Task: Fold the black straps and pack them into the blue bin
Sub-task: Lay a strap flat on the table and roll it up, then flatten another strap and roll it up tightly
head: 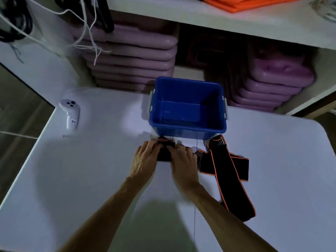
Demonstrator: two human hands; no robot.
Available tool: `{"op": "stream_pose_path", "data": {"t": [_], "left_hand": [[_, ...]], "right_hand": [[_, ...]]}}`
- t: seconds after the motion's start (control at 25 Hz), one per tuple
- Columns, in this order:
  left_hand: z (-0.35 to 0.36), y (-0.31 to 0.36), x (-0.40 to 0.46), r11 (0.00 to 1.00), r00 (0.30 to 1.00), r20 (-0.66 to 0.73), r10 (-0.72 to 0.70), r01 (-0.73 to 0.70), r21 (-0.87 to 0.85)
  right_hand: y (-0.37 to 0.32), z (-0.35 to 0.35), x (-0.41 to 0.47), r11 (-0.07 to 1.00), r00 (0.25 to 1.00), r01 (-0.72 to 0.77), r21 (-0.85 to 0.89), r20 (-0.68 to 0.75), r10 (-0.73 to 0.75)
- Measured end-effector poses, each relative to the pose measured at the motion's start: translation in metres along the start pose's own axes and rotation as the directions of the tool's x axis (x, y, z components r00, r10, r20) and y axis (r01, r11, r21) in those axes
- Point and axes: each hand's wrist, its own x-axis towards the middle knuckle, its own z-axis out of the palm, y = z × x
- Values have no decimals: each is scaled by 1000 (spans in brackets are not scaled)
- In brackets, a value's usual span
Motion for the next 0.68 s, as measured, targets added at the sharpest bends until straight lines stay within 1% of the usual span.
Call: {"op": "stream_pose_path", "data": {"t": [0.12,0.28,0.48,0.68], "left_hand": [[-4,-3,2,1000,1000,9,16,-16,-15],[-8,-2,-7,998,999,-20,28,-29,-54],[-7,1,-20,999,999,-31,40,-40,1],[-12,14,-25,999,995,-100,-26,29,27]], "right_hand": [[-7,-1,1,999,999,-31,9,10,31],[-12,-10,-2,997,999,-48,57,-17,49],[-4,-15,-18,990,999,-12,141,-32,16],[4,-30,-22,962,1000,7,274,9,-10]]}}
